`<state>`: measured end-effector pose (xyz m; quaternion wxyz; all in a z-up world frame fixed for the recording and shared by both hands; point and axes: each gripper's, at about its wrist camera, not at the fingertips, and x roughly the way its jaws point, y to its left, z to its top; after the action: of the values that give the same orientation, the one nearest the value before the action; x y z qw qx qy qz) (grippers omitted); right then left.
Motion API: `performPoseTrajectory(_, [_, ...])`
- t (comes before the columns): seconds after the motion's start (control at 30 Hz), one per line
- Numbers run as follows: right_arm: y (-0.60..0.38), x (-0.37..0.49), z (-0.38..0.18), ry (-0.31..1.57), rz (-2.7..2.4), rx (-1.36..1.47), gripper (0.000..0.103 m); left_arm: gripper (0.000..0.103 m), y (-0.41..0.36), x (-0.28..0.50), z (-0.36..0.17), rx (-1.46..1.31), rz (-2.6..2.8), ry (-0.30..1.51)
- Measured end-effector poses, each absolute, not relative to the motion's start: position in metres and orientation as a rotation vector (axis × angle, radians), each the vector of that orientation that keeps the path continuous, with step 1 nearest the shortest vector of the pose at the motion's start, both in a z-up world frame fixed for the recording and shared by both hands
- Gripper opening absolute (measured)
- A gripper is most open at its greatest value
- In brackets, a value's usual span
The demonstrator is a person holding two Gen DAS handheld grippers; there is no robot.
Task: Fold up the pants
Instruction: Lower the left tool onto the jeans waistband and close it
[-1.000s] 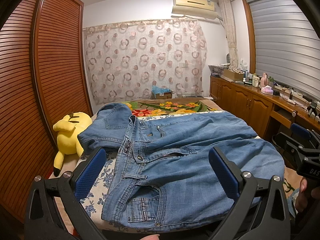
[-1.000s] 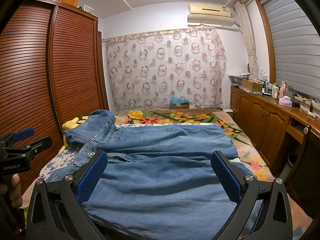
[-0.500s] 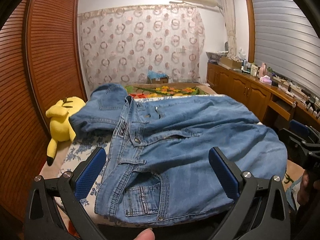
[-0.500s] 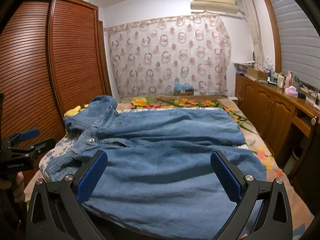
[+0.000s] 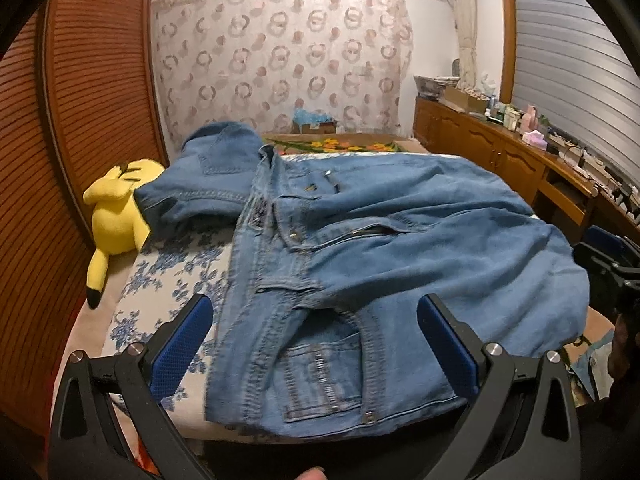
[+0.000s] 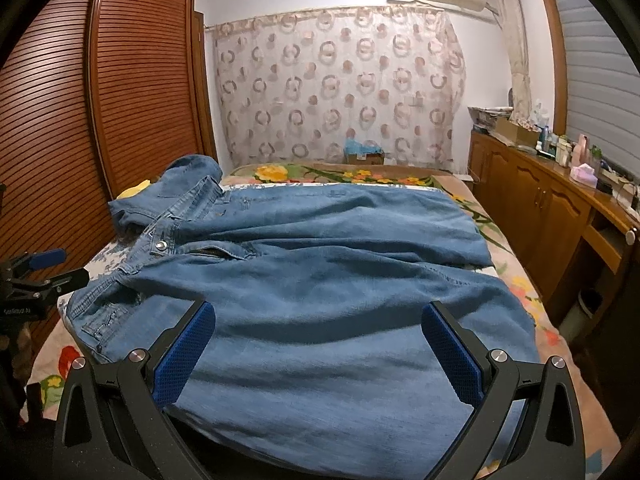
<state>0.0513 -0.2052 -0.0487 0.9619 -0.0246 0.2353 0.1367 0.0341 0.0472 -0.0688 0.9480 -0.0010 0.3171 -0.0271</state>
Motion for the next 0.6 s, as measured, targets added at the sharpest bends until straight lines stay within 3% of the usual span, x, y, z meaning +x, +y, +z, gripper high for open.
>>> performPoseTrajectory(0.2, [-0.208, 0.054, -0.05, 0.485, 0.286, -0.051, 0.103, 0.101, 0.084, 0.037, -0.082, -0.042, -0.005, 0.687])
performPoseTrajectory(0.4, [-0.214, 0.059, -0.059, 0.491, 0.284, -0.066, 0.103, 0.079, 0.114, 0.039, -0.101, -0.092, 0.029, 0.738])
performPoseTrajectory(0.6, [-0.219, 0.061, -0.063, 0.535, 0.299, -0.072, 0.103, 0.07, 0.119, 0.041, -0.12, -0.093, 0.025, 0.782])
